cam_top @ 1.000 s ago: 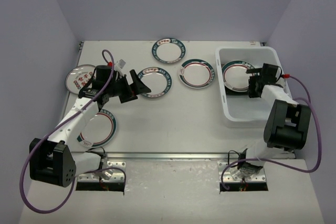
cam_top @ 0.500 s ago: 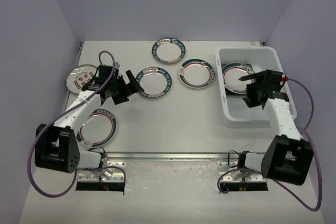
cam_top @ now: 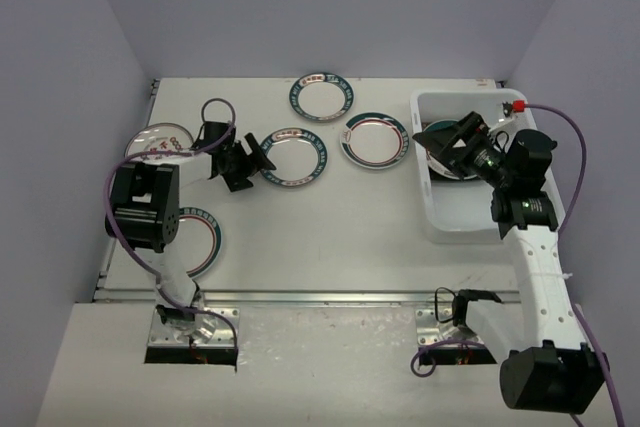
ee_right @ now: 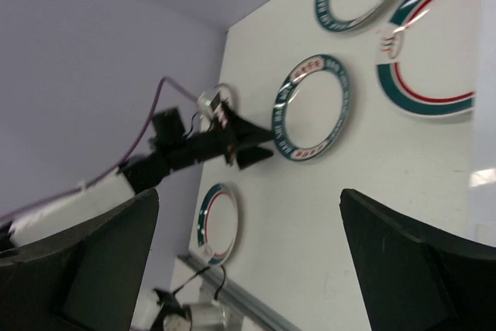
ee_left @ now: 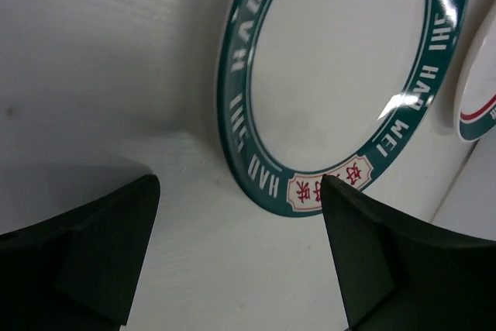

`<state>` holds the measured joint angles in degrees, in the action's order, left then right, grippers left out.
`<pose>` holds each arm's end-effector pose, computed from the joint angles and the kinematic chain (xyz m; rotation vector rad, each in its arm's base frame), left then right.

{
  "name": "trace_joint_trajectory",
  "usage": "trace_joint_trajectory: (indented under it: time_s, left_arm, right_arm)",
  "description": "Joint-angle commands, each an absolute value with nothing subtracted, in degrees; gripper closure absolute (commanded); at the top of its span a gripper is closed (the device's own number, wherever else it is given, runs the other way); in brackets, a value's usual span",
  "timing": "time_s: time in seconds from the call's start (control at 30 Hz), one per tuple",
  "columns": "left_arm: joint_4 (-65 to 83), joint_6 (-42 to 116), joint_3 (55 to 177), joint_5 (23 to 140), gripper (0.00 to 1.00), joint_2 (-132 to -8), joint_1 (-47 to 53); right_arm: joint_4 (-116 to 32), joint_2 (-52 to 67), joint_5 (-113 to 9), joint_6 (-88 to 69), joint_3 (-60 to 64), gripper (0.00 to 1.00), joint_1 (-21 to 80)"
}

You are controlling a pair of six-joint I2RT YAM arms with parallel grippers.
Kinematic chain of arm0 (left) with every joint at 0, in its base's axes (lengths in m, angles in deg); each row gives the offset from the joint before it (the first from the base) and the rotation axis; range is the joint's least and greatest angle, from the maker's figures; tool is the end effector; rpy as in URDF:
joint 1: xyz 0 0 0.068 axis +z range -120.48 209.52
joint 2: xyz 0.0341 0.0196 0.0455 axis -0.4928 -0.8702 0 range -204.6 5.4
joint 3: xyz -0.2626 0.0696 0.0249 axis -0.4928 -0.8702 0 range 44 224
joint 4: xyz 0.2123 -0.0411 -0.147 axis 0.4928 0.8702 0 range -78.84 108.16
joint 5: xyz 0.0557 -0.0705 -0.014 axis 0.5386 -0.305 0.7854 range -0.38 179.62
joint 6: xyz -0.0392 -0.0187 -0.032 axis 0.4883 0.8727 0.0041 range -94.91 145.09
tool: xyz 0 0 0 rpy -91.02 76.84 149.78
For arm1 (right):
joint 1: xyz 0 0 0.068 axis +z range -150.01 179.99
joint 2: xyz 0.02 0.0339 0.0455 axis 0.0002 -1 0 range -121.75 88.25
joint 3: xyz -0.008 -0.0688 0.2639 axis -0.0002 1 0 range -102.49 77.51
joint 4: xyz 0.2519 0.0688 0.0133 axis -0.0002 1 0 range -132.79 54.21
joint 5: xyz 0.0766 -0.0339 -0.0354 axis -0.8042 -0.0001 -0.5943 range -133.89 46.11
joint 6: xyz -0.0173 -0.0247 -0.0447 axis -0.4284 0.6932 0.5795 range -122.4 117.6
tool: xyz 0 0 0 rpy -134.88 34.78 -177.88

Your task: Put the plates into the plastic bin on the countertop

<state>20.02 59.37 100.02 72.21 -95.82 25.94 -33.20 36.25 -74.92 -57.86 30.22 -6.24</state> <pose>0.3486 -0.0325 0.1534 -0.5576 2.5131 -0.6430 0.2087 -0.0044 0.3355 0.6163 1.8236 1.0839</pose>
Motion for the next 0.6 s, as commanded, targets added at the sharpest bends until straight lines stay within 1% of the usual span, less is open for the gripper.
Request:
trace_joint_trajectory:
  time_s: [0.0,0.03,0.07,0.13,0.2,0.23,0.3,0.37,0.4,0.5,0.57]
  left_arm:
    - [12.2,56.2,106.6,69.9,0.22,-102.3,26.8]
    - [12.0,56.3,107.2,70.1,0.28,-103.9,26.9]
    - [11.2,56.9,107.6,69.5,0.36,-105.9,27.3]
    - [9.0,57.9,107.9,67.9,0.5,-108.1,27.9]
    - [8.2,58.5,107.6,67.3,0.61,-109.2,28.3]
    - [7.8,59.0,107.3,67.4,0.69,-109.7,28.7]
    - [6.8,59.6,106.4,67.1,0.81,-110.1,29.3]
    - [6.1,59.7,105.9,66.5,0.97,-110.2,29.5]
    - [5.9,59.7,105.8,66.4,1.0,-110.3,29.5]
    - [5.7,59.1,105.5,65.3,1.0,-108.7,31.2]
    - [3.7,59.1,103.9,63.0,1.0,-104.6,31.3]
  right_arm:
    - [-48.4,35.4,-96.3,-55.7,31.5,0.01,-5.8]
    - [-49.6,35.2,-97.4,-56.4,31.2,0.01,-5.8]
    - [-50.4,34.7,-97.9,-56.9,30.8,0.01,-5.7]
    - [-49.9,34.1,-98.2,-57.7,28.9,0.01,-5.7]
    - [-49.1,33.8,-98.1,-57.7,27.6,0.01,-5.8]
    - [-48.1,33.6,-97.9,-57.4,26.2,0.01,-5.7]
    - [-47.0,33.4,-97.8,-56.8,25.0,0.01,-5.7]
    - [-46.2,33.0,-97.8,-56.4,23.9,0.01,-5.7]
    - [-46.1,32.8,-97.8,-56.4,23.7,0.01,-5.7]
    - [-43.3,32.0,-94.7,-56.9,23.1,0.01,-5.7]
    - [-42.2,30.2,-95.2,-57.4,22.2,0.01,-5.7]
